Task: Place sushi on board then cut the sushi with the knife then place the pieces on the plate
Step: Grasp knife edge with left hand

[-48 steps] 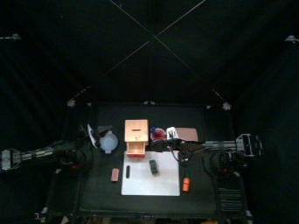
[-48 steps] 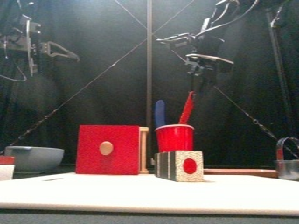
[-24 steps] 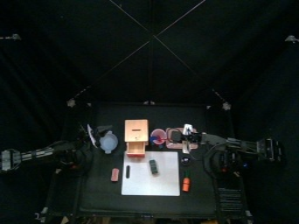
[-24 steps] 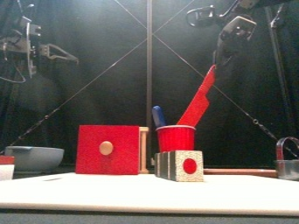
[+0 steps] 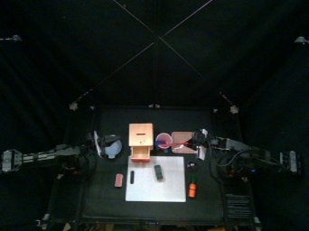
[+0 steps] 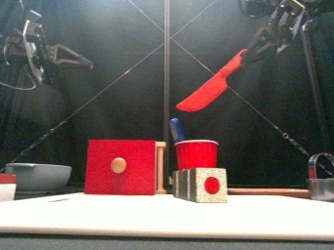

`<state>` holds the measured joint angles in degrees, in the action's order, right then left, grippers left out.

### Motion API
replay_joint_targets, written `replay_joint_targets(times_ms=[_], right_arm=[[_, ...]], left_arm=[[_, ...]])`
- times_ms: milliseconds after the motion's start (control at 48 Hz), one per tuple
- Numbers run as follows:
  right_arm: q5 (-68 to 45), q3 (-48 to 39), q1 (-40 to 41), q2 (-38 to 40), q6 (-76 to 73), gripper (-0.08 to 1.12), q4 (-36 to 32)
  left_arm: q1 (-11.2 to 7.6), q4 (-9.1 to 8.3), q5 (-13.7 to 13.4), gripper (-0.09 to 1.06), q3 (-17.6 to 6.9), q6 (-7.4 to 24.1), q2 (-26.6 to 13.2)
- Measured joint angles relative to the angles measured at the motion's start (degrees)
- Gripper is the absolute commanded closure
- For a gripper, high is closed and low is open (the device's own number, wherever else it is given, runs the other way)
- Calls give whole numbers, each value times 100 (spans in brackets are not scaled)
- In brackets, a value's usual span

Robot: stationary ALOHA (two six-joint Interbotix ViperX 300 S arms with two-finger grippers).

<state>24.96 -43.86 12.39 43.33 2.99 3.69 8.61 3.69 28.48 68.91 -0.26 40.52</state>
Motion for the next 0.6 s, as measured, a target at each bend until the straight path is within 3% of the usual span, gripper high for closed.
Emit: replay_joint_targets(times_ms=[62,125,375,521,604], right_arm=[[-404,-105,-158,-88,-26,56,26],[-712,-158,-299,-141,-26,56,26],[-1529,-185,-659,-721,-35,56,53],[-1670,-185,-659,-844,-35,56,62],[-1696,-185,-659,-853,-35,56,53]], left_arm=[[-167,-9,176,18,-193,-9,-475],[-246,-9,396,11,-290,-9,-721],[-439,-35,1187,10,-624,9,-1811],[-554,-343,1477,10,-905,9,-2426],[-589,-404,1529,10,-1020,9,-2681]])
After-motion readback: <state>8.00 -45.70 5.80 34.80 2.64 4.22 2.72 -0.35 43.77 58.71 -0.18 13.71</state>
